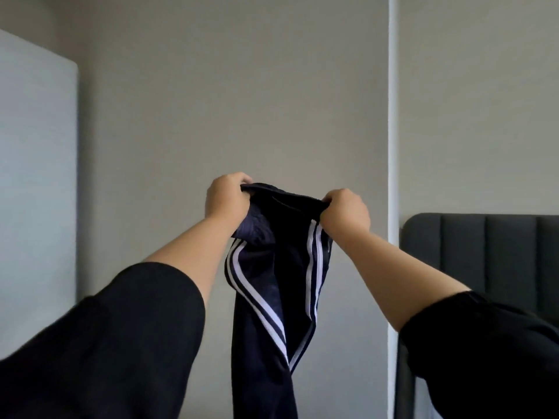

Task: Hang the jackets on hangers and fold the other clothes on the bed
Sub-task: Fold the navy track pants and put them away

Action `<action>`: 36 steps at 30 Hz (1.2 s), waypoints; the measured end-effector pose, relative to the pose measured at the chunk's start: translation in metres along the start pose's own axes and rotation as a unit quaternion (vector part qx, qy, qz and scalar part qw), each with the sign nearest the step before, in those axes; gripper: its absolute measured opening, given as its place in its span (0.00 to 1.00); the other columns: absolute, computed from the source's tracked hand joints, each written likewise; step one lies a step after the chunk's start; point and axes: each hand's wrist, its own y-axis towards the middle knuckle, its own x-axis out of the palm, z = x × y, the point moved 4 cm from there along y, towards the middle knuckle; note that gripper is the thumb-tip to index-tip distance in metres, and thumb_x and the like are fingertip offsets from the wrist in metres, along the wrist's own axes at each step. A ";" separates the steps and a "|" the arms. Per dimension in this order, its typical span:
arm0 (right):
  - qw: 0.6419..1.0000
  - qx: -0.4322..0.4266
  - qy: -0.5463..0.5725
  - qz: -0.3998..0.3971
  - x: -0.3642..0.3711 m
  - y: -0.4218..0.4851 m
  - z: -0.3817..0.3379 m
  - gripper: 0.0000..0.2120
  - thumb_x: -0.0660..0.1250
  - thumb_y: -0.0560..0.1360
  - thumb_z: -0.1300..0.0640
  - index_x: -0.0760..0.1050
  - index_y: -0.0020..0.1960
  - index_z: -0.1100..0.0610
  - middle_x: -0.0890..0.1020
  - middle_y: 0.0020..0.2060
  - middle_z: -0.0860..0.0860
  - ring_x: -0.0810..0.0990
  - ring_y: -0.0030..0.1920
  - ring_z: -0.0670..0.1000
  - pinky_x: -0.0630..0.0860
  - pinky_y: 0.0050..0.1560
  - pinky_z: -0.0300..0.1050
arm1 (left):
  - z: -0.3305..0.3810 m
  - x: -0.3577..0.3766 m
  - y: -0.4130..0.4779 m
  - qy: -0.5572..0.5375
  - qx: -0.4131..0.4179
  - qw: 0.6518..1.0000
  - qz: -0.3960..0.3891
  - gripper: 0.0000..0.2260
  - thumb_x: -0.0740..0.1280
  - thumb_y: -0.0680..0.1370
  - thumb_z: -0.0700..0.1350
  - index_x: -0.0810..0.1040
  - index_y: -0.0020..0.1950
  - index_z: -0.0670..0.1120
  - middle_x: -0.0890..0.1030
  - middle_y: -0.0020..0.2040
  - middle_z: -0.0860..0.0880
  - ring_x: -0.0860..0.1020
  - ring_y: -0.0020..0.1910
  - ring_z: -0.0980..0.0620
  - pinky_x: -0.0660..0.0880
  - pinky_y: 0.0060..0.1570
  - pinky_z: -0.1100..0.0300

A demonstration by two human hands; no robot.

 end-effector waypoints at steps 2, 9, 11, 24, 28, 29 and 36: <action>0.998 0.001 -0.013 -0.065 0.021 -0.001 -0.009 0.09 0.59 0.70 0.68 0.76 0.44 0.61 0.75 0.35 0.55 0.71 0.32 0.54 0.69 0.34 0.42 | -0.028 -0.016 0.001 0.120 0.009 0.979 -0.166 0.08 0.74 0.71 0.42 0.84 0.49 0.45 0.83 0.46 0.46 0.80 0.47 0.48 0.73 0.47 0.60; 0.993 -0.020 0.115 -0.020 0.060 -0.020 -0.028 0.16 0.58 0.67 0.70 0.81 0.45 0.59 0.82 0.42 0.57 0.76 0.40 0.57 0.70 0.39 0.43 | -0.083 -0.051 -0.026 0.181 -0.093 0.913 -0.353 0.10 0.75 0.72 0.45 0.82 0.50 0.43 0.81 0.44 0.48 0.79 0.43 0.49 0.72 0.36 0.62; 0.992 -0.017 0.127 -0.023 0.065 -0.019 -0.031 0.16 0.58 0.68 0.70 0.81 0.45 0.58 0.82 0.41 0.57 0.77 0.40 0.57 0.71 0.40 0.42 | -0.090 -0.056 -0.025 0.185 -0.085 0.926 -0.318 0.08 0.73 0.73 0.45 0.82 0.50 0.43 0.81 0.44 0.48 0.77 0.44 0.49 0.70 0.41 0.61; 0.983 -0.049 0.105 -0.144 0.112 -0.026 -0.074 0.12 0.60 0.69 0.72 0.81 0.40 0.61 0.81 0.35 0.57 0.81 0.38 0.58 0.77 0.40 0.43 | -0.123 -0.118 -0.023 0.222 -0.138 0.890 -0.373 0.11 0.69 0.77 0.51 0.82 0.46 0.44 0.81 0.41 0.49 0.77 0.42 0.50 0.73 0.42 0.61; 0.976 -0.062 0.027 -0.205 0.120 -0.035 -0.079 0.13 0.57 0.69 0.70 0.80 0.41 0.62 0.78 0.31 0.56 0.78 0.35 0.57 0.75 0.36 0.44 | -0.127 -0.117 -0.022 0.301 -0.035 0.910 -0.284 0.16 0.74 0.71 0.54 0.81 0.44 0.40 0.78 0.39 0.44 0.74 0.40 0.47 0.70 0.41 0.58; 0.969 -0.048 0.006 -0.243 0.124 -0.037 -0.074 0.13 0.56 0.70 0.70 0.80 0.42 0.64 0.79 0.31 0.57 0.80 0.34 0.57 0.79 0.37 0.45 | -0.129 -0.112 -0.029 0.313 -0.030 0.897 -0.311 0.16 0.75 0.70 0.53 0.80 0.44 0.40 0.78 0.39 0.44 0.74 0.40 0.47 0.70 0.40 0.59; 0.968 -0.043 -0.048 -0.244 0.122 -0.039 -0.051 0.11 0.59 0.70 0.68 0.79 0.45 0.64 0.79 0.35 0.58 0.79 0.38 0.59 0.76 0.32 0.43 | -0.145 -0.098 -0.046 0.358 -0.033 0.885 -0.295 0.08 0.66 0.72 0.35 0.76 0.36 0.47 0.75 0.33 0.49 0.74 0.37 0.47 0.67 0.33 0.62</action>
